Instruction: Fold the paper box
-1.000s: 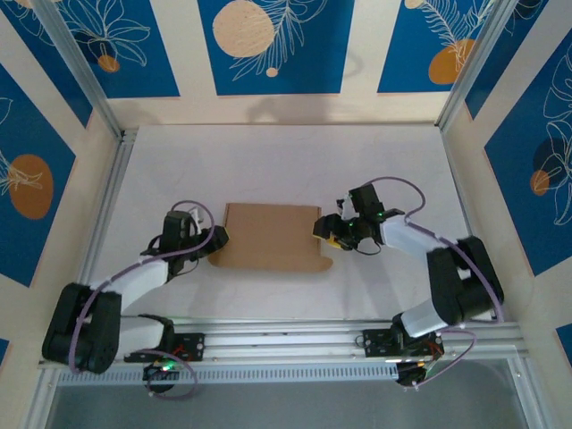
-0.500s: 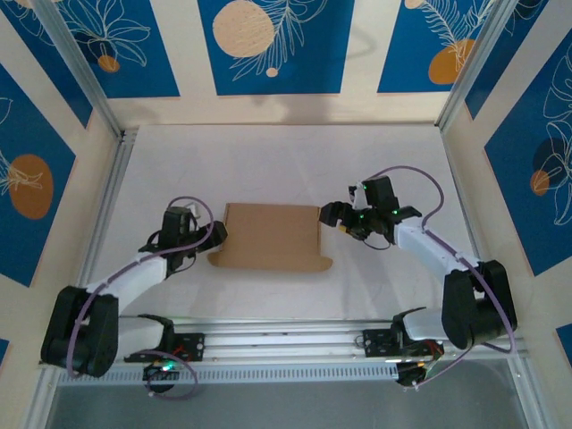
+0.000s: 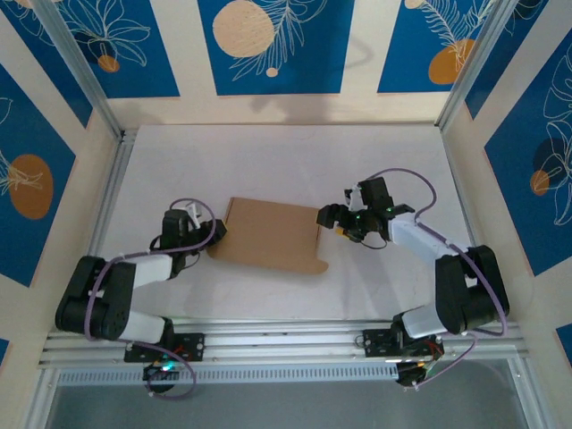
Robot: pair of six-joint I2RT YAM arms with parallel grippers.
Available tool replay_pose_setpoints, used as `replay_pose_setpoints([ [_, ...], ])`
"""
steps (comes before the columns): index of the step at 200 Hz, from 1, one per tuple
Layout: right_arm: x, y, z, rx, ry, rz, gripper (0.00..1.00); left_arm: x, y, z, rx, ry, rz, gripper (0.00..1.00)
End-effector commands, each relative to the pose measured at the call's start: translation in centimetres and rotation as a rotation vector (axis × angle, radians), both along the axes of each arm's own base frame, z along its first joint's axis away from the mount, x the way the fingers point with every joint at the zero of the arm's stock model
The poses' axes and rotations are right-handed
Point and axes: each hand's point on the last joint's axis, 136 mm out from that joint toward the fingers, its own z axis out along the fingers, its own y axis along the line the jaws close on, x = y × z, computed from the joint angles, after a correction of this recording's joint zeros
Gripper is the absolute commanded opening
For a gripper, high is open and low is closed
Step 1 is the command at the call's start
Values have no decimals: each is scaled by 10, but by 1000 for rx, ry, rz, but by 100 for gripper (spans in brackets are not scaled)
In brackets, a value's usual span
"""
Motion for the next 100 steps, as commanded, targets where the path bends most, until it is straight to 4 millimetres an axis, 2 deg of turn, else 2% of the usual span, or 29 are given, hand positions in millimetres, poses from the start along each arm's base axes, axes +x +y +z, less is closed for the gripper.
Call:
replay_pose_setpoints([
  [1, 9, 12, 5, 72, 15, 24, 84, -22, 14, -41, -30, 135, 55, 31],
  [34, 14, 20, -11, 108, 69, 34, 88, -30, 19, -53, -26, 175, 70, 29],
  [82, 12, 36, -30, 166, 125, 75, 93, -31, 18, -55, -38, 207, 64, 27],
  [100, 10, 46, -31, 222, 132, 112, 95, -30, 18, -55, -42, 209, 65, 27],
])
